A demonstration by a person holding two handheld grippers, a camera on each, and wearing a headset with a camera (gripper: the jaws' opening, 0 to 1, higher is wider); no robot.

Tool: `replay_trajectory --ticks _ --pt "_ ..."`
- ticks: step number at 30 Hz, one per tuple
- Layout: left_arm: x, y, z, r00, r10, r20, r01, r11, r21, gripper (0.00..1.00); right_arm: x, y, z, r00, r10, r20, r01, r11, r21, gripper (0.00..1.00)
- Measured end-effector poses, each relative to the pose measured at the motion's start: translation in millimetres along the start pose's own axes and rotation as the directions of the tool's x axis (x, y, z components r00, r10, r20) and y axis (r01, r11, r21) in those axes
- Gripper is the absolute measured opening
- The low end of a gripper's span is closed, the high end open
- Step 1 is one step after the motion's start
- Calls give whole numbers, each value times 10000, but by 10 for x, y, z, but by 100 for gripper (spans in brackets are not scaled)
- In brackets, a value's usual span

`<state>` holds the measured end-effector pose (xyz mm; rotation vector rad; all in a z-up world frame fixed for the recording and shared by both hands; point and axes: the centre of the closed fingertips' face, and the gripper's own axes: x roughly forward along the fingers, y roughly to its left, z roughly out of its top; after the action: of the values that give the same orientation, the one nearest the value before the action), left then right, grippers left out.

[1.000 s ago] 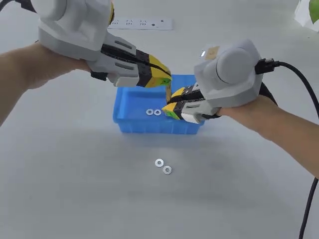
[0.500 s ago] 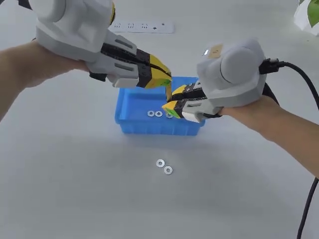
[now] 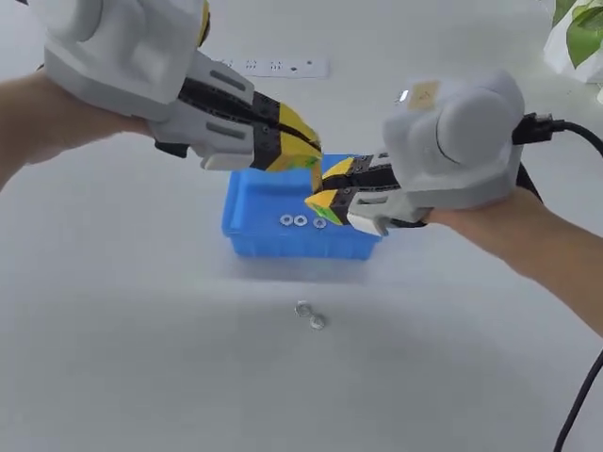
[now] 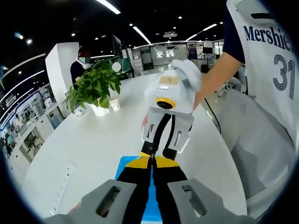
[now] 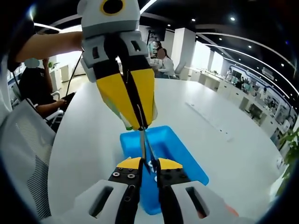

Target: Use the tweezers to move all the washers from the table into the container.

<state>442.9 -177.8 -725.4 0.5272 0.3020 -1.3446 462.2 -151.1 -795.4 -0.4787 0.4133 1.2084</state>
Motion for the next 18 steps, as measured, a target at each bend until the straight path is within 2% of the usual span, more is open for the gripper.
replay_trajectory --ticks 1,7,9,18 --pt "-12 50 -21 10000 23 -50 -23 9999 124 5 -18 21 15 10000 13 18 -13 10000 -49 13" --pt "-87 -94 53 9999 41 -92 -39 9998 212 5 -105 123 80 9999 62 122 -59 9998 -182 13" --pt "-97 -72 39 9999 37 -128 -34 9997 242 5 -134 160 92 9999 71 118 -68 9997 -241 13" --pt "-107 -373 61 9999 -119 -54 119 9999 49 5 -227 405 19 9990 442 4 -442 9983 -368 13"
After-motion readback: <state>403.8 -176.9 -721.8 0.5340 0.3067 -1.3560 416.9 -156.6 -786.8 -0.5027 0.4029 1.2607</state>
